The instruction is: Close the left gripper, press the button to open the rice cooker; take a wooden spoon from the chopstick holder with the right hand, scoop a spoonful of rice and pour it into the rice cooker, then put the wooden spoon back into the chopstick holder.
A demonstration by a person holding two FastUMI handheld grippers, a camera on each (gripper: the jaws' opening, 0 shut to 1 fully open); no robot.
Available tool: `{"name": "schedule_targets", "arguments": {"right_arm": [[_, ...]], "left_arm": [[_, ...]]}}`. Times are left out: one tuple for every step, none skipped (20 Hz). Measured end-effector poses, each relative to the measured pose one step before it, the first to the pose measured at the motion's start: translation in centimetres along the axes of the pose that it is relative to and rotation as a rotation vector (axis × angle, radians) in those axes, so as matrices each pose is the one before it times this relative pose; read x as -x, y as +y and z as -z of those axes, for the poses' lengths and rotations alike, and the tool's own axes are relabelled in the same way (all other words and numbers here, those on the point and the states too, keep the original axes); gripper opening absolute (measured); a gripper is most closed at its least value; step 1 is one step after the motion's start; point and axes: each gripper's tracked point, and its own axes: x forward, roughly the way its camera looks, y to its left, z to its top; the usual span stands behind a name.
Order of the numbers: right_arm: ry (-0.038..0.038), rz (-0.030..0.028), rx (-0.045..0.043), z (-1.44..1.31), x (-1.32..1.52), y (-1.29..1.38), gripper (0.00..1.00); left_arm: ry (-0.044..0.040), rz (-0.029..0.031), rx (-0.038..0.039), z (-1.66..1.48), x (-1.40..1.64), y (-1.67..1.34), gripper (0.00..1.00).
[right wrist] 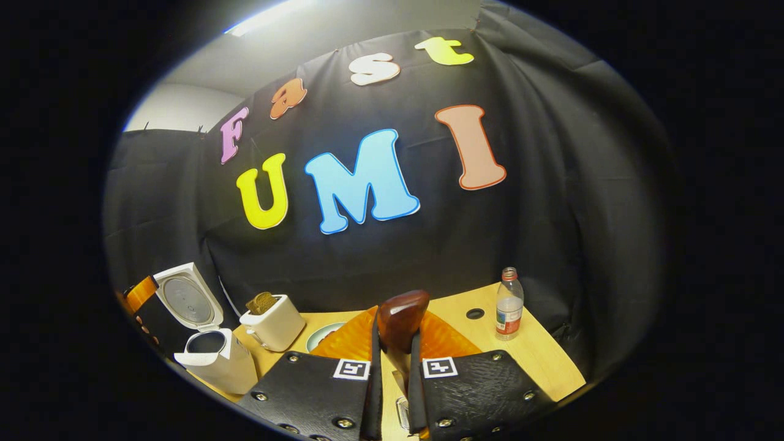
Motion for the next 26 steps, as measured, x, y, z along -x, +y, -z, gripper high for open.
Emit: {"name": "schedule_targets", "arguments": {"right_arm": [[-0.00275,0.01253,-0.00291,0.621,0.025,-0.300,0.17],[0.00211,0.00899,-0.00332,0.627,0.127,-0.264,0.17],[0.00600,0.00451,-0.00717,0.638,0.032,-0.206,0.17],[0.00618,-0.00064,-0.01529,0.540,0.059,-0.026,0.17],[0.00451,-0.01085,-0.01529,0.550,-0.153,0.103,0.17],[0.00059,-0.01062,-0.01116,0.493,-0.096,0.200,0.17],[0.00443,-0.00318,-0.00836,0.664,-0.191,-0.058,0.17],[0.00439,0.00247,-0.00368,0.568,-0.160,-0.042,0.17],[0.00262,0.00518,-0.00181,0.426,-0.135,-0.192,0.17],[0.00079,0.01071,-0.00080,0.474,-0.121,-0.189,0.17],[-0.00039,0.01188,0.00401,0.490,-0.114,-0.262,0.17],[-0.00369,0.01793,0.00799,0.539,-0.143,-0.409,0.17],[-0.00121,0.01910,0.00445,0.632,-0.187,-0.466,0.17],[-0.00046,0.01126,0.00615,0.562,-0.205,-0.181,0.17],[0.00102,-0.00065,-0.00218,0.488,0.028,0.038,0.17],[0.00650,-0.00100,-0.00461,0.555,-0.151,0.130,0.17],[0.01040,-0.00464,-0.00744,0.637,-0.326,0.026,0.17],[0.00847,-0.00102,-0.00789,0.465,-0.271,0.073,0.17],[0.00777,-0.00054,-0.00729,0.442,-0.333,0.015,0.17],[0.00517,0.00909,-0.00317,0.339,-0.290,-0.211,0.17],[0.00781,0.00828,-0.00435,0.519,-0.297,-0.193,0.17],[0.00463,0.01462,-0.00462,0.397,-0.214,-0.292,0.17],[0.01044,0.00944,-0.00895,0.478,-0.113,-0.219,0.17],[0.00800,0.00155,-0.01295,0.568,-0.170,-0.154,0.17],[0.01203,-0.00029,-0.01285,0.509,-0.137,-0.067,0.17],[0.01212,-0.00483,-0.01150,0.503,-0.137,0.048,0.17]], "left_arm": [[0.00924,0.00406,0.00373,0.452,-0.148,-0.103,0.99],[0.00513,0.00017,0.00296,0.187,-0.188,0.029,0.99],[0.00330,-0.00375,0.00388,0.126,-0.124,0.216,0.98],[0.00211,-0.00079,0.00580,-0.004,-0.065,0.134,0.98],[-0.00062,0.00037,0.00616,0.080,0.039,0.052,0.99],[-0.00185,-0.00239,0.00230,-0.056,0.135,0.091,0.99],[-0.00171,-0.00483,-0.00287,-0.096,0.047,0.189,0.94],[-0.00192,-0.00539,-0.00535,-0.111,0.093,0.215,0.98],[-0.00036,-0.00380,-0.00349,0.017,0.054,0.150,0.94],[0.00138,-0.00033,-0.00059,-0.134,0.003,0.006,0.96],[0.00143,-0.00036,0.00011,-0.017,-0.012,0.042,0.99],[0.00177,-0.00090,-0.00179,-0.078,0.036,-0.012,0.99],[0.00143,-0.00058,-0.00173,0.110,-0.070,0.108,0.99],[0.00294,-0.00013,-0.00087,0.118,-0.031,0.033,0.99],[0.00215,-0.00232,0.00185,0.156,-0.086,0.095,0.99],[0.00242,0.00091,0.00364,0.059,-0.062,-0.023,0.97],[0.00208,0.00058,0.00450,0.067,-0.022,0.038,0.96],[0.00083,0.00105,0.00455,0.050,-0.028,0.073,0.99],[0.00074,0.00012,0.00345,0.068,0.053,0.077,0.96],[-0.00122,-0.00094,0.00186,-0.073,0.039,0.053,0.96],[-0.00173,-0.00168,0.00001,-0.049,0.076,0.127,0.96],[-0.00075,-0.00096,-0.00166,-0.029,0.056,0.129,0.94],[-0.00007,-0.00096,-0.00297,0.080,0.040,0.005,0.94],[0.00361,-0.00770,-0.00718,0.033,0.091,0.237,0.96],[0.00397,-0.01116,-0.01107,0.242,-0.045,0.346,0.97],[0.00022,-0.00411,-0.00680,0.033,-0.058,0.086,0.97]]}}
